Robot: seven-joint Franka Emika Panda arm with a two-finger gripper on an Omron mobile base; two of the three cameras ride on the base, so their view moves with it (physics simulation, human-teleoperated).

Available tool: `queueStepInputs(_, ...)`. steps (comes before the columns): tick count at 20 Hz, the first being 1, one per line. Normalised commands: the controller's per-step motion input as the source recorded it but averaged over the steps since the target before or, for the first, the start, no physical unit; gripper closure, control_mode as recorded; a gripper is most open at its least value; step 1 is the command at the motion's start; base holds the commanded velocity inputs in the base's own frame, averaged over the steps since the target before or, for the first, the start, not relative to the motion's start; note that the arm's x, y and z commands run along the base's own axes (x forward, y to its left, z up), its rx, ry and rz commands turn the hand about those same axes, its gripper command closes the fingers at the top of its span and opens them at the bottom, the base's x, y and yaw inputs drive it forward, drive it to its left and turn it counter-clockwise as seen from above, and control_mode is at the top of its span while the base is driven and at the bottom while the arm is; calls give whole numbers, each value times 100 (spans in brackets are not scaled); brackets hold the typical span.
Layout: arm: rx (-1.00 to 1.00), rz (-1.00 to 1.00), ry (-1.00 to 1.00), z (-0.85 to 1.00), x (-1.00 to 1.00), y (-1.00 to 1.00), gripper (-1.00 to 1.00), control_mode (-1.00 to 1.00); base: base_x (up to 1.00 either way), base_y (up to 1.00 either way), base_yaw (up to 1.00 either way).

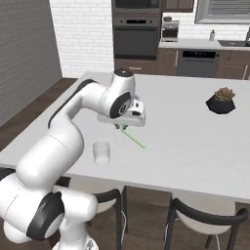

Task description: Take a straw from the drawer in front and place it inside the glass cup on the dining counter.

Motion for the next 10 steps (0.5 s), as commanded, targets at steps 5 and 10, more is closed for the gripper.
queueStepInputs(5, 34, 4, -12, 37, 0, 1, 100, -100, 0, 0, 0)
queueStepInputs(10, 33, 1, -6, 13, 5, 9, 100, -100, 0, 0, 0)
